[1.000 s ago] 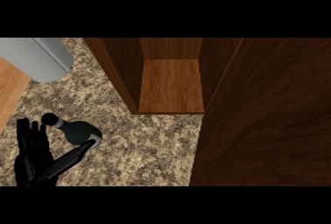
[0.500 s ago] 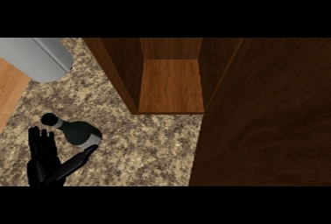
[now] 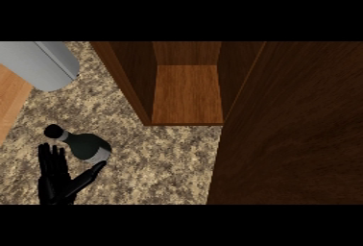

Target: Pick up the wine, place it into the cabinet and close the cabinet

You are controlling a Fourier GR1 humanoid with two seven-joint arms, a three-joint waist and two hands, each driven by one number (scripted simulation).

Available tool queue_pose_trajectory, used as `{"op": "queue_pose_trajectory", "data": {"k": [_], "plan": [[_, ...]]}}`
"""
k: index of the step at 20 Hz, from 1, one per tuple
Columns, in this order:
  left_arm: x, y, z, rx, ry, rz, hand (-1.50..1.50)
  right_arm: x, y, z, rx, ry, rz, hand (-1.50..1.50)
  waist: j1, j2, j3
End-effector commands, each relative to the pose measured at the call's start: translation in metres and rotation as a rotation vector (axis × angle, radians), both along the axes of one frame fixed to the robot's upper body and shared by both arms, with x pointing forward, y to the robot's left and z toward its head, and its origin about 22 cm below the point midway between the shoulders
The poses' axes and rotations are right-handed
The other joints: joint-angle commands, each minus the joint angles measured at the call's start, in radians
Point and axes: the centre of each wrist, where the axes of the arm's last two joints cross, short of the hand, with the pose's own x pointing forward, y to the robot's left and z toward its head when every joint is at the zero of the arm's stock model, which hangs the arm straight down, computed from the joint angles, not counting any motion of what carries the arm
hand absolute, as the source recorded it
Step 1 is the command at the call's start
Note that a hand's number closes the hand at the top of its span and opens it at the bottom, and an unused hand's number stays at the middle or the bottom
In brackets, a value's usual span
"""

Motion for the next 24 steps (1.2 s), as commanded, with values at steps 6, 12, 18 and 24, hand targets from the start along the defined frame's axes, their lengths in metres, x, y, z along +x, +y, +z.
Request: {"op": "queue_pose_trajectory", "data": {"k": [6, 12, 18, 24], "plan": [[0.008, -0.017, -0.031, -0.030, -0.032, -0.044, -1.50, -0.031, -0.005, -0.002, 0.020, 0.045, 0.078, -1.50, -0.004, 0.000, 0.000], [0.000, 0.011, -0.037, -0.022, -0.026, -0.055, -1.50, -0.032, -0.008, 0.002, 0.016, 0.029, 0.067, -1.50, 0.001, -0.001, 0.000], [0.034, -0.001, -0.037, -0.089, -0.115, -0.077, 1.50, -0.022, -0.008, -0.004, 0.022, 0.049, 0.061, -1.50, -0.004, 0.002, 0.000], [0.048, -0.001, -0.030, 0.152, -0.090, -0.195, 1.50, -0.020, -0.005, -0.004, 0.022, 0.046, 0.047, -1.50, -0.010, 0.000, 0.000]]}}
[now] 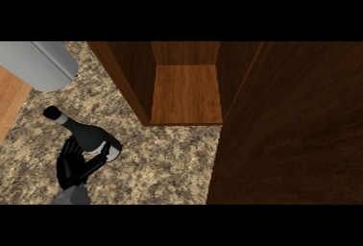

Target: Pick up the wine, place it into the cabinet and close the cabinet

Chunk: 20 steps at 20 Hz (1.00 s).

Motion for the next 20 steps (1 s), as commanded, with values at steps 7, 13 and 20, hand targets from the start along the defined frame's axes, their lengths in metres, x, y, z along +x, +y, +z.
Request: {"op": "queue_pose_trajectory", "data": {"k": [7, 13, 20], "plan": [[0.028, -0.052, 0.010, 0.196, -0.066, -0.456, 1.50, -0.003, -0.001, -0.002, -0.005, 0.034, 0.064, -1.50, -0.005, 0.000, 0.001], [0.053, -0.075, 0.040, 0.215, -0.175, -0.543, 1.50, -0.010, -0.006, -0.001, -0.004, 0.026, 0.066, -1.50, 0.010, -0.003, 0.001], [0.043, -0.107, 0.079, 0.247, -0.315, -0.557, 1.50, -0.016, -0.010, -0.005, 0.008, 0.050, 0.035, -1.50, 0.018, -0.007, 0.001]]}}
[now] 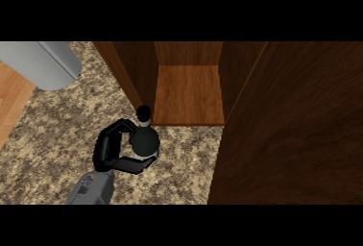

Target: Pick up the wine, place it into the cabinet and close the cabinet

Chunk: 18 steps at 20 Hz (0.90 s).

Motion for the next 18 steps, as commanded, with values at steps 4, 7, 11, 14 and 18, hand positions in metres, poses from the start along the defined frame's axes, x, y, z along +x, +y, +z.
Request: {"op": "queue_pose_trajectory", "data": {"k": [4, 7, 11, 14, 18], "plan": [[-0.010, -0.050, 0.049, -0.086, -0.015, -0.108, 1.50, -0.023, -0.010, -0.005, 0.008, 0.021, 0.069, -1.50, -0.001, -0.001, 0.000], [0.001, -0.045, 0.082, -0.107, -0.050, -0.122, 1.50, -0.021, -0.002, -0.002, 0.023, 0.019, 0.081, -1.50, 0.001, 0.001, -0.001], [-0.013, -0.084, 0.120, -0.138, -0.024, -0.142, 1.50, -0.022, -0.002, -0.003, 0.011, 0.038, 0.092, -1.50, -0.005, 0.000, -0.001], [-0.006, -0.092, 0.157, -0.155, -0.012, -0.123, 1.50, -0.022, -0.010, -0.001, 0.017, 0.012, 0.074, -1.50, -0.006, 0.001, 0.000], [0.013, -0.119, 0.189, -0.140, 0.014, -0.091, 1.50, -0.016, -0.004, -0.008, 0.031, 0.028, 0.087, -1.50, -0.013, 0.004, 0.000]]}}
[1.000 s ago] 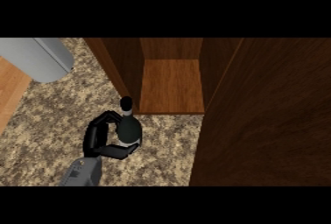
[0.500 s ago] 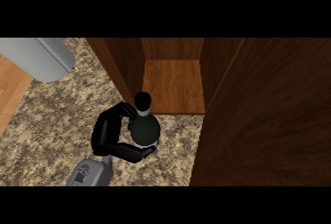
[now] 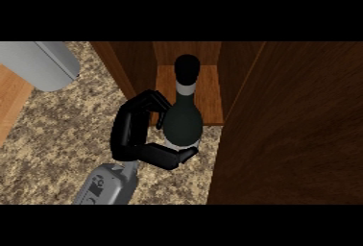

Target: Pick up the wine, place it into the cabinet and close the cabinet

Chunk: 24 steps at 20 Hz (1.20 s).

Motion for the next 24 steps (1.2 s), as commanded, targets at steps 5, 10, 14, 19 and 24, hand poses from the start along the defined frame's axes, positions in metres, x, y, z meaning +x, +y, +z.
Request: {"op": "queue_pose_trajectory", "data": {"k": [5, 10, 14, 19, 24], "plan": [[0.026, -0.031, 0.063, -0.011, 0.056, 0.048, 1.50, -0.024, -0.007, -0.001, -0.019, 0.022, 0.061, -1.50, -0.007, 0.002, 0.000], [0.044, -0.013, 0.064, 0.017, 0.054, 0.078, 1.50, -0.034, -0.011, -0.002, -0.003, -0.005, 0.061, -1.50, -0.002, 0.001, 0.000], [0.057, -0.044, 0.050, 0.041, 0.034, 0.116, 1.50, -0.021, -0.015, -0.009, 0.001, 0.000, 0.059, -1.50, -0.013, 0.006, 0.000], [0.060, -0.027, 0.042, 0.159, -0.009, 0.129, 1.50, -0.022, -0.021, -0.007, 0.000, 0.000, 0.038, -1.50, -0.001, 0.003, 0.000], [0.088, -0.046, 0.033, 0.192, 0.000, 0.162, 1.50, -0.022, -0.007, 0.004, -0.001, -0.016, 0.065, -1.50, -0.017, 0.006, -0.001]]}}
